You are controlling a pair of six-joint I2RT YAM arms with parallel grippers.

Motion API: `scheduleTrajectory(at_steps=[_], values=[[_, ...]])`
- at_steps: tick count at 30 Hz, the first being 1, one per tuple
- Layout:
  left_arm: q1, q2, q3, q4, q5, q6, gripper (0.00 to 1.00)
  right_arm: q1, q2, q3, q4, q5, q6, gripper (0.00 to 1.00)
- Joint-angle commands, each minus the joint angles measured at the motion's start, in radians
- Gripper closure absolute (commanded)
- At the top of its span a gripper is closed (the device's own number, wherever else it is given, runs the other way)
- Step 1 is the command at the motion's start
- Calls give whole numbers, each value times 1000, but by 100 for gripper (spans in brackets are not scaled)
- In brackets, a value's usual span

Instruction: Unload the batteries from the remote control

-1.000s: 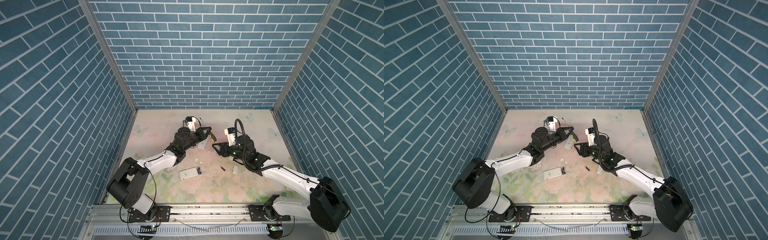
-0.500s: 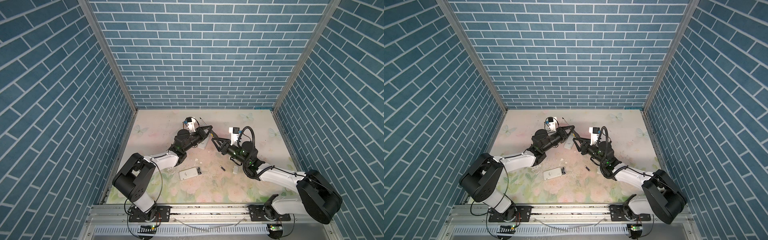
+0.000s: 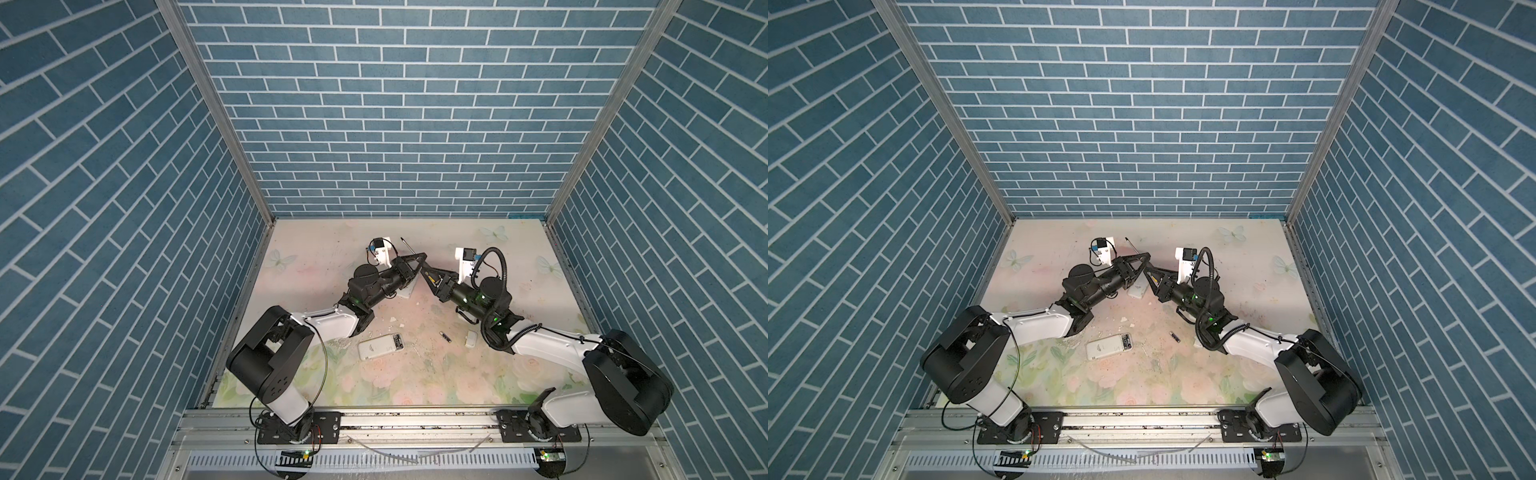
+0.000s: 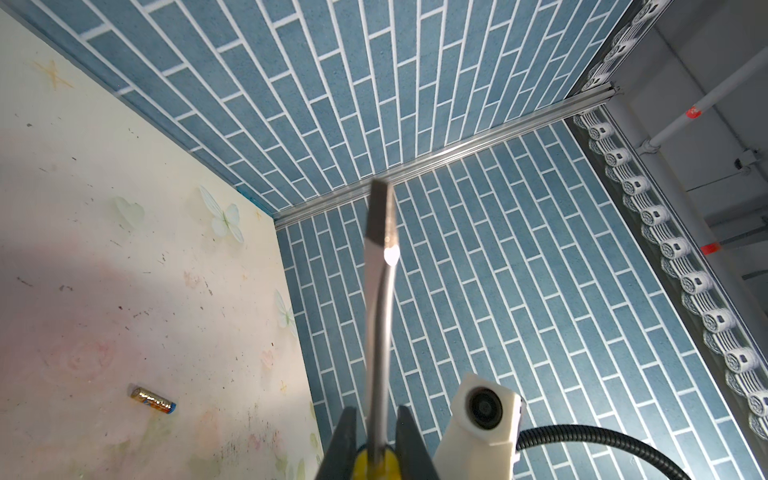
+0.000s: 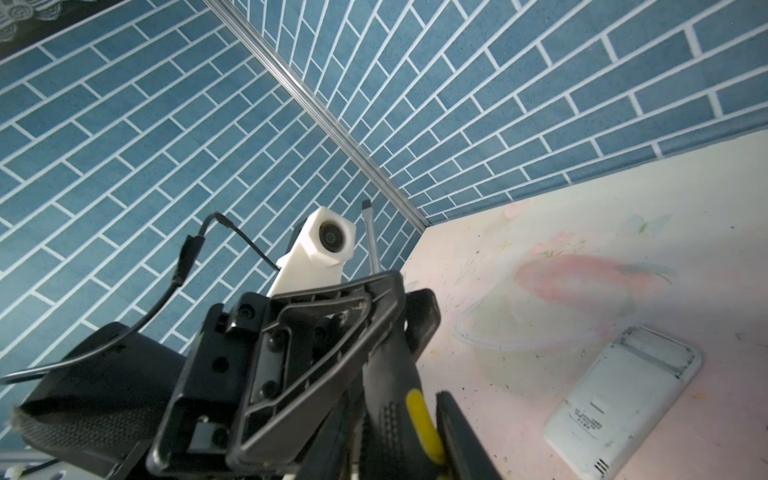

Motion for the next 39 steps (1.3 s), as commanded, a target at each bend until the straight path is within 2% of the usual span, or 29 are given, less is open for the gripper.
scheduleTrajectory(at_steps=[1, 21, 29, 32, 39], values=[[-12, 14, -11, 36, 5, -2, 100, -1, 2, 54, 57, 6, 9, 69], [-56, 57, -59, 102, -21, -29, 100, -27, -57, 26, 65, 52, 1, 74], [-56, 39, -91, 80, -29, -9, 100, -36, -83, 12, 48, 57, -6, 97], [-56, 24, -97, 56, -36, 7, 100, -35, -95, 19, 2, 59, -18, 100], [-55, -48, -96, -66, -50, 86, 79, -35, -161, 47, -212, 89, -78, 100]])
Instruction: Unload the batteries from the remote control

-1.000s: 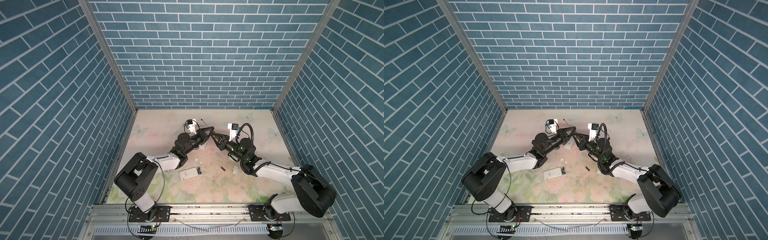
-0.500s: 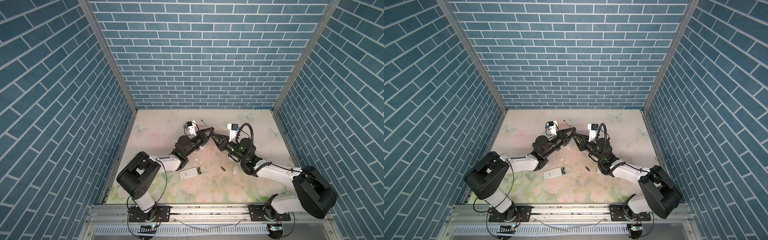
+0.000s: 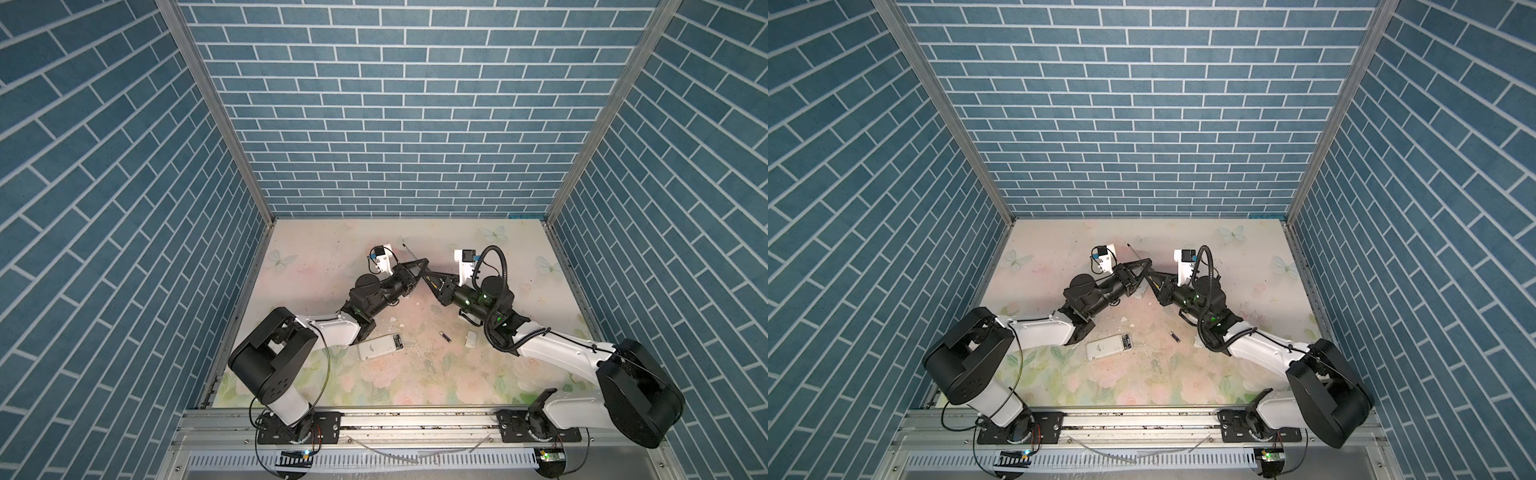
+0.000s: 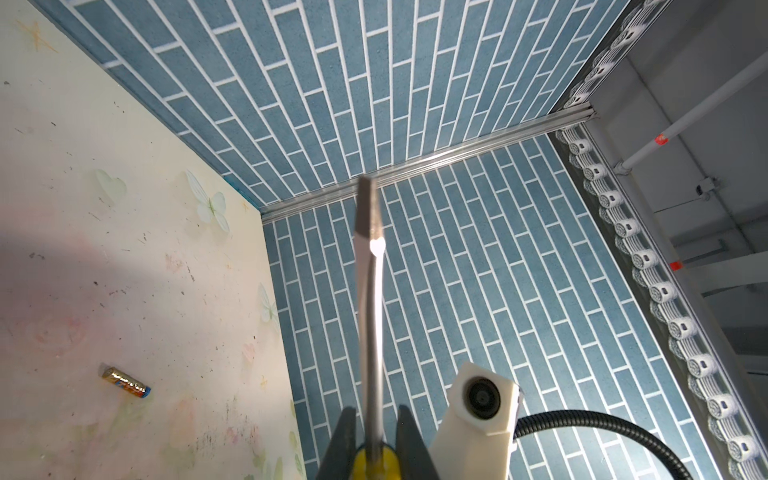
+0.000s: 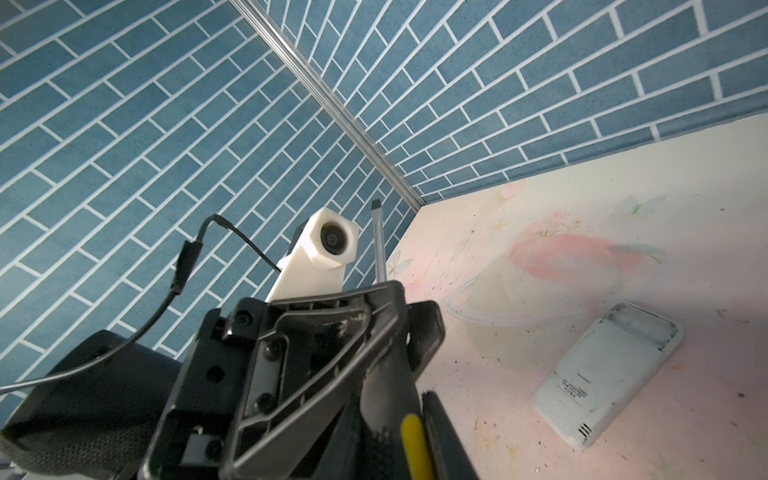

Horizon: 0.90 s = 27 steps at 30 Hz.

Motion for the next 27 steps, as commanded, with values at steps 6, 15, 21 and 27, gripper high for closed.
scheduleTrajectory(at_steps=[6, 15, 21, 27], values=[[-2, -140, -8, -311, -9, 243, 52, -25, -139, 118, -328, 151, -104, 100], [37, -363, -2, -706, -31, 419, 63, -26, -193, 258, -753, 175, -267, 100], [99, -494, -30, -1141, -85, 543, 78, 1, -210, 391, -1144, 112, -391, 100], [113, -506, -117, -1299, -135, 597, 90, 115, -192, 470, -1434, 211, -428, 100]])
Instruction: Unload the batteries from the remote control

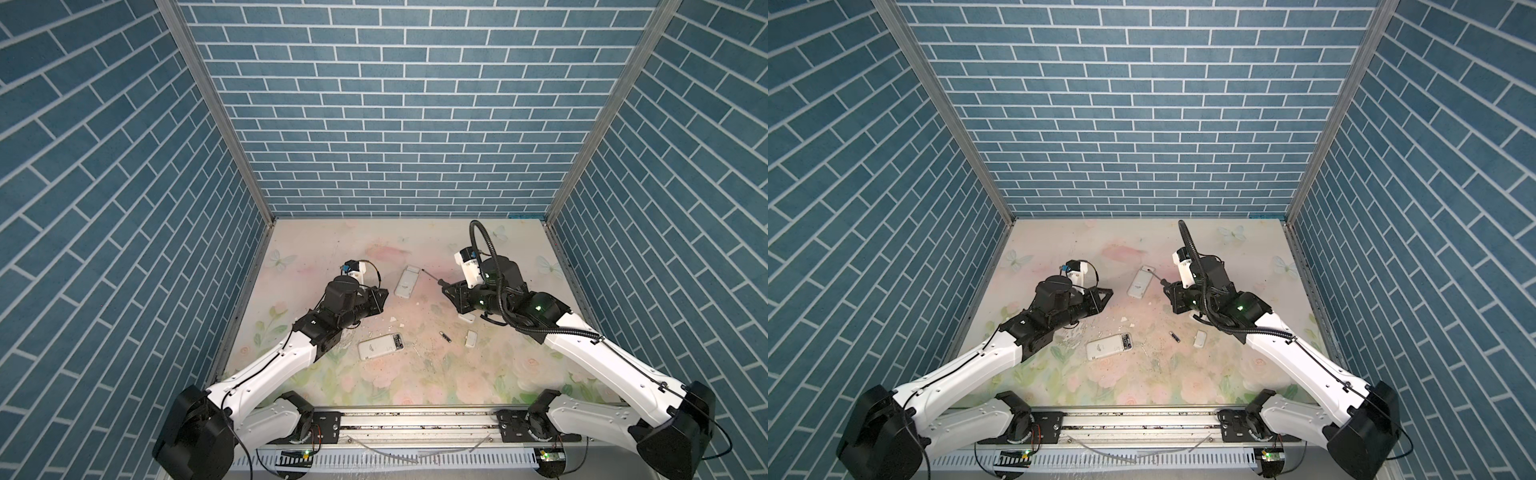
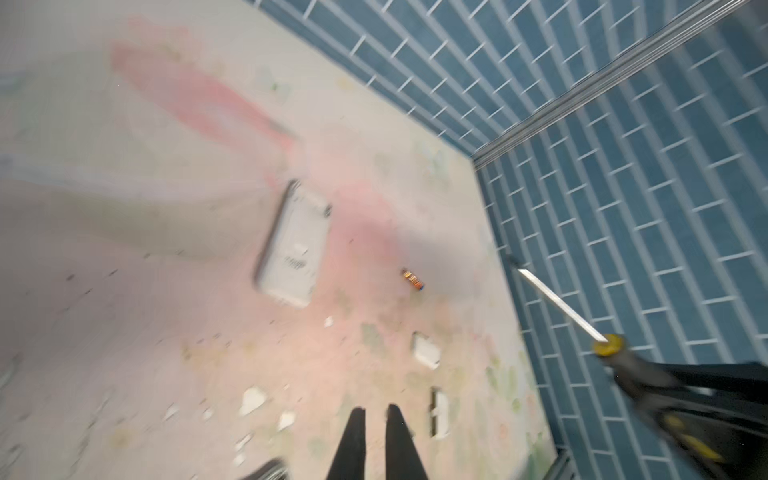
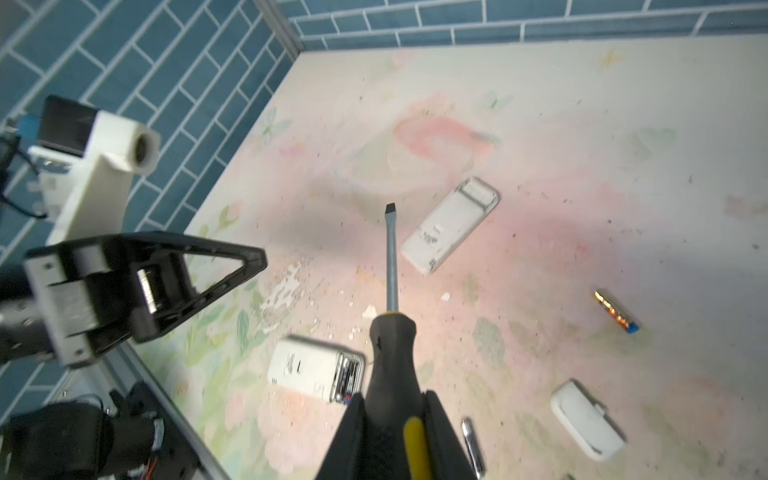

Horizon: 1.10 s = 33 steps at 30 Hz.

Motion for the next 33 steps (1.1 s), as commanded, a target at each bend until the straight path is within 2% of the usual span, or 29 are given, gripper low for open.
scheduleTrajectory(at_steps=[1, 6, 16, 30, 33], values=[[4, 18, -52, -180, -67, 75, 91, 65, -2, 61, -240, 57, -59, 100], [4, 90, -87, -165, -129, 114, 92, 157, 46, 88, -328, 103, -24, 100], [4, 158, -137, -96, -100, 106, 93, 221, 101, 133, -397, 105, 16, 100], [-18, 78, -243, -115, -103, 62, 92, 236, 178, 211, -426, 93, -7, 100], [-23, 51, -249, -118, -104, 54, 88, 237, 193, 219, -427, 79, -14, 100]])
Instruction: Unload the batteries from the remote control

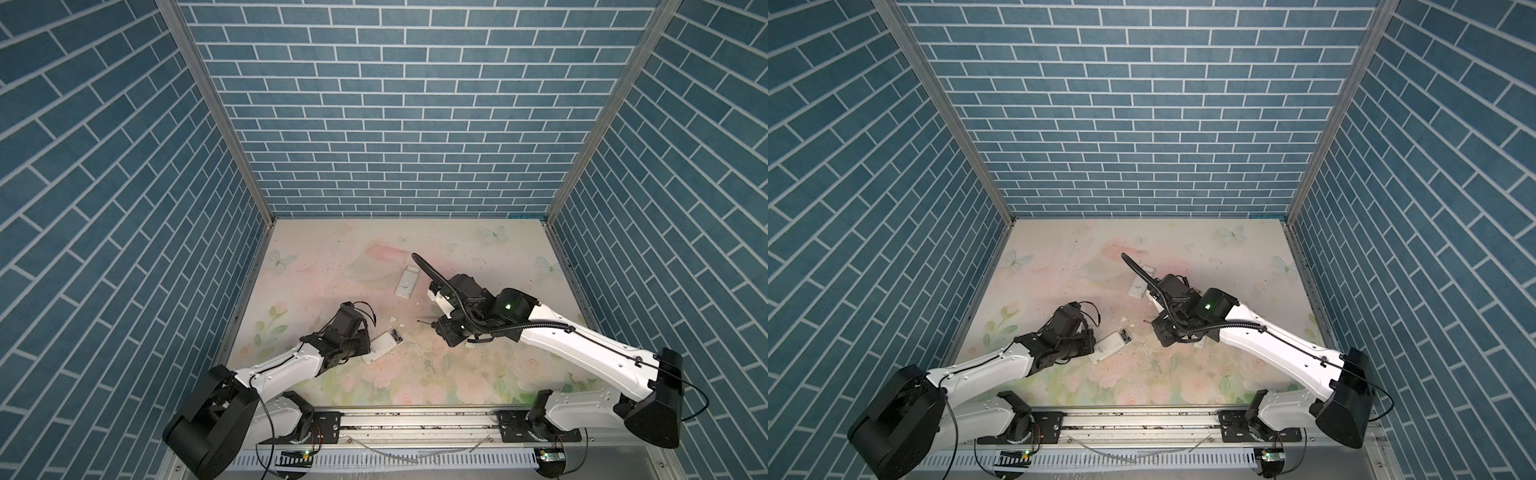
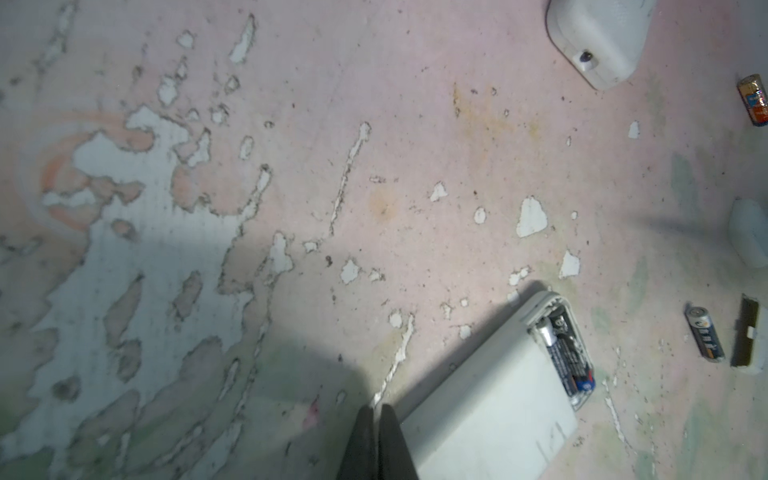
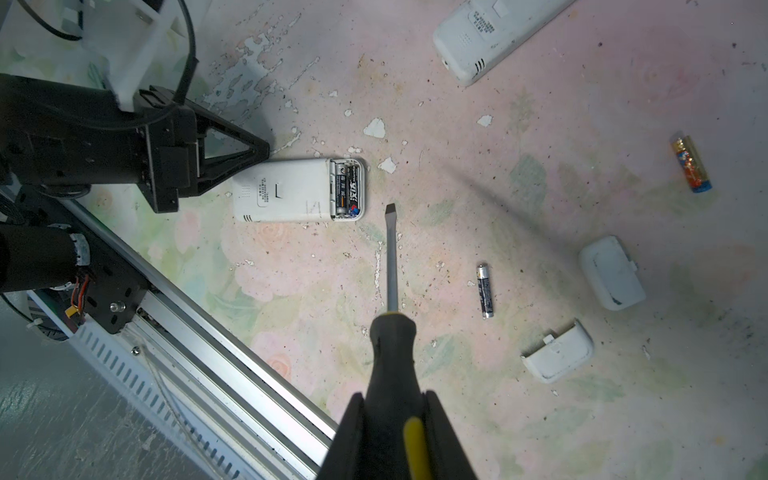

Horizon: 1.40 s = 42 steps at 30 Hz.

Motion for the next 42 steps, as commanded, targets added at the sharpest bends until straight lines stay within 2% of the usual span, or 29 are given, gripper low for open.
scheduleTrajectory(at_steps=[1, 8, 13, 19, 20, 21, 29, 39, 42], values=[[-7, -39, -10, -21, -11, -15, 84, 8, 22, 63, -35, -12, -12, 100], [-7, -120, 37, -77, 17, 62, 52, 10, 70, 88, -79, -20, -46, 100], [-17, -100, 49, -43, 88, 160, 43, 10, 105, 103, -82, -32, -55, 100], [-79, -84, 69, -53, 60, 232, 33, 11, 113, 107, -77, -33, -50, 100], [-88, -86, 71, -58, 52, 242, 22, 11, 112, 104, -75, -33, -49, 100], [-94, -86, 74, -69, 46, 250, 18, 11, 111, 102, -72, -34, -46, 100], [-153, -31, 114, -193, -59, 295, 18, 10, 106, 94, -57, -39, -30, 100], [-256, 139, 184, -202, -174, 315, 20, 10, 117, 85, -45, -49, -20, 100], [-262, 165, 185, -187, -176, 317, 25, 11, 123, 84, -38, -52, -21, 100]])
